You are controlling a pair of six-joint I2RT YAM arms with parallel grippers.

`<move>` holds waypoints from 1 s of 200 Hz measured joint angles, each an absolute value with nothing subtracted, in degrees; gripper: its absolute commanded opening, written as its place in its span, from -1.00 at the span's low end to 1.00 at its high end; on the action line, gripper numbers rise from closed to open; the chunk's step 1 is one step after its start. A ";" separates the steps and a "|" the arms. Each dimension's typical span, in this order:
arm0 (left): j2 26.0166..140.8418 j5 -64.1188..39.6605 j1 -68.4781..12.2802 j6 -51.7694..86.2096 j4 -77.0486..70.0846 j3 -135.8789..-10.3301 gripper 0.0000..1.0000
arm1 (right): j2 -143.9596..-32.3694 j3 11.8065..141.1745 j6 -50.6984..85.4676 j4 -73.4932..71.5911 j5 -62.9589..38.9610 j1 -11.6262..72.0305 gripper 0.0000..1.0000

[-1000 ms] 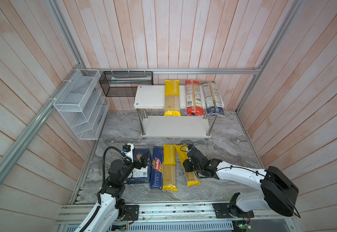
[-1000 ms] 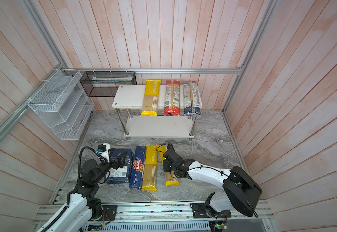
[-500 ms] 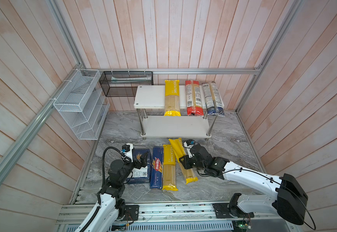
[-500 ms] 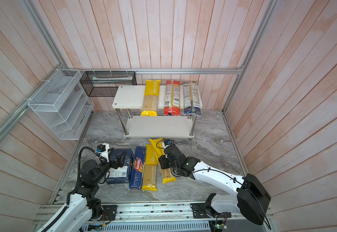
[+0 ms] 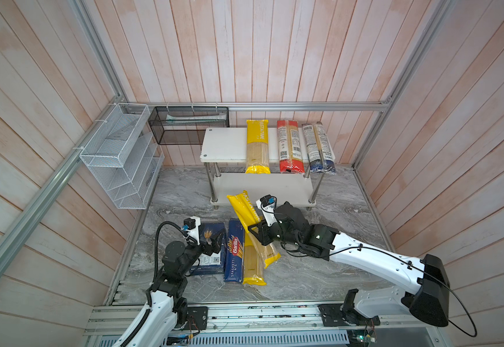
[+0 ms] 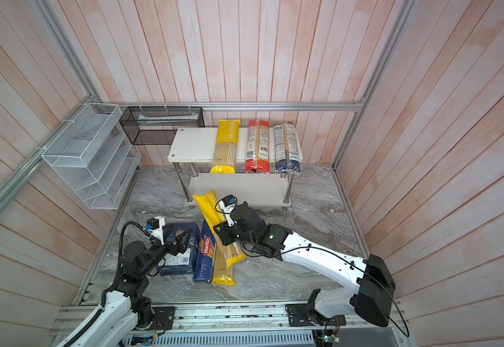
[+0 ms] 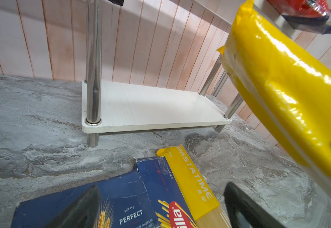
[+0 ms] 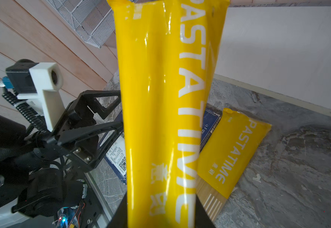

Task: Arrange pasta packages on shelves
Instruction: Pick up the pasta bag from the center of the table, then place the pasta bag on the shelf.

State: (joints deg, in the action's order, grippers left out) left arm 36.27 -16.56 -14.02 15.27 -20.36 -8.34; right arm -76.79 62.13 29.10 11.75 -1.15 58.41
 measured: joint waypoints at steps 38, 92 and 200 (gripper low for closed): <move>36.27 -17.47 -14.02 15.27 -21.23 -8.32 1.00 | -81.03 68.60 27.16 13.96 -2.07 58.81 -1.00; 37.52 -17.69 -14.02 15.27 -22.79 -7.35 1.00 | -86.00 77.06 25.58 13.89 -2.50 59.70 -1.00; 39.66 -17.74 -14.02 15.27 -24.75 -7.35 1.00 | -98.41 101.14 23.20 18.06 0.51 60.36 -1.00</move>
State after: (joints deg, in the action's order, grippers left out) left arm 39.66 -17.74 -14.02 15.27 -24.75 -7.35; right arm -98.41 101.14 23.20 18.06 0.51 60.36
